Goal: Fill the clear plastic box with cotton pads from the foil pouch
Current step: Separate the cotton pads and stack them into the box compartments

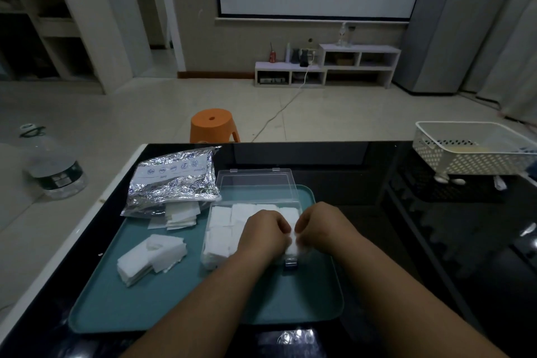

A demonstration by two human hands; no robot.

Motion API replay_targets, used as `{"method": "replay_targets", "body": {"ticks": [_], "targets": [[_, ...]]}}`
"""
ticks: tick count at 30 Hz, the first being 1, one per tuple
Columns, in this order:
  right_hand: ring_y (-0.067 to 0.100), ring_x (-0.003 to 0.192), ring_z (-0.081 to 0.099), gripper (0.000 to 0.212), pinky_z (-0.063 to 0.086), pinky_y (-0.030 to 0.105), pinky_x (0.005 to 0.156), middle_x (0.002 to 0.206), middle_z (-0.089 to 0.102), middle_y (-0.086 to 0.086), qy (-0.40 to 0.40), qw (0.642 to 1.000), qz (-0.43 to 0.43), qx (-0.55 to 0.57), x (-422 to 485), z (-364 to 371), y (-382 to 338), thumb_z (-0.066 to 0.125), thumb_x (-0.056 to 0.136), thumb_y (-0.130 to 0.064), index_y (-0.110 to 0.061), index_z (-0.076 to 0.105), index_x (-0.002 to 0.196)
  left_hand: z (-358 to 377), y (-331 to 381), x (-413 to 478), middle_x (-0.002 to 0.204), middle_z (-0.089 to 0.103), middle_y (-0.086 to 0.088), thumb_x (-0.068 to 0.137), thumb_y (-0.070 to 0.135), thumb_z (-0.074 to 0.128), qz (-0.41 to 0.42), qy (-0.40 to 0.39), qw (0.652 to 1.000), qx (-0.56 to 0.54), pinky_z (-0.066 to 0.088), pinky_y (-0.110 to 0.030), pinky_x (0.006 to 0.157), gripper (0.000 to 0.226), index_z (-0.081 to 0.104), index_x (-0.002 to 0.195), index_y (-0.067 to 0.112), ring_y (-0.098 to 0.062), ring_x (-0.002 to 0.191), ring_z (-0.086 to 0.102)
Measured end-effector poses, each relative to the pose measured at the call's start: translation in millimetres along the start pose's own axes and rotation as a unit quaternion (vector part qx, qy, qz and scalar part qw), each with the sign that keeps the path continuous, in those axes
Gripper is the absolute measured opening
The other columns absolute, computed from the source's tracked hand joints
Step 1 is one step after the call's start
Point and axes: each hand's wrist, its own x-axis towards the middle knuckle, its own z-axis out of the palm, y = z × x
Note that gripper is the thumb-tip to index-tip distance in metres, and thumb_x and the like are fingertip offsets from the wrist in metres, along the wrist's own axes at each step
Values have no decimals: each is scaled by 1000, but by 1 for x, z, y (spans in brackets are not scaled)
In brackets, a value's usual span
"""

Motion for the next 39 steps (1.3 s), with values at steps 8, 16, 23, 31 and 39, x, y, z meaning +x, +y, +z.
{"method": "replay_targets", "body": {"ticks": [8,16,23,31,39], "targets": [[20,80,65,23,57,32,78,93,69,3,11,995,30,-96,7,17,1,74,75,-21,-21,74,99,8,-2,-3,110,70,-7,82,16,69,45,-12,994,95,47,-26,86,26,74,108,17,-21,101,64],[17,87,66,22,56,34,84,99,71,2,-7,997,14,-77,9,1,2,69,79,-19,-18,75,100,4,-2,0,116,69,-6,89,16,59,56,-15,994,88,46,-26,91,25,73,111,17,-21,107,62],[14,91,65,16,52,29,83,101,73,0,45,997,-61,-7,-3,-11,-14,65,86,-13,-19,76,96,-26,-13,2,112,69,3,87,17,64,56,22,998,29,47,-25,88,24,71,109,23,-13,102,61],[11,98,60,26,50,27,87,116,67,-2,47,992,-118,17,-2,7,-49,55,92,-11,-22,69,111,-70,-47,-4,112,66,4,88,17,59,36,78,993,75,49,-30,88,23,70,106,28,-16,102,61],[16,103,61,30,52,32,90,116,68,0,35,989,-144,4,4,31,-88,54,91,-8,-22,70,112,-105,-78,-10,106,69,7,88,17,61,8,113,993,39,49,-28,83,18,71,98,28,-14,96,62]]}}
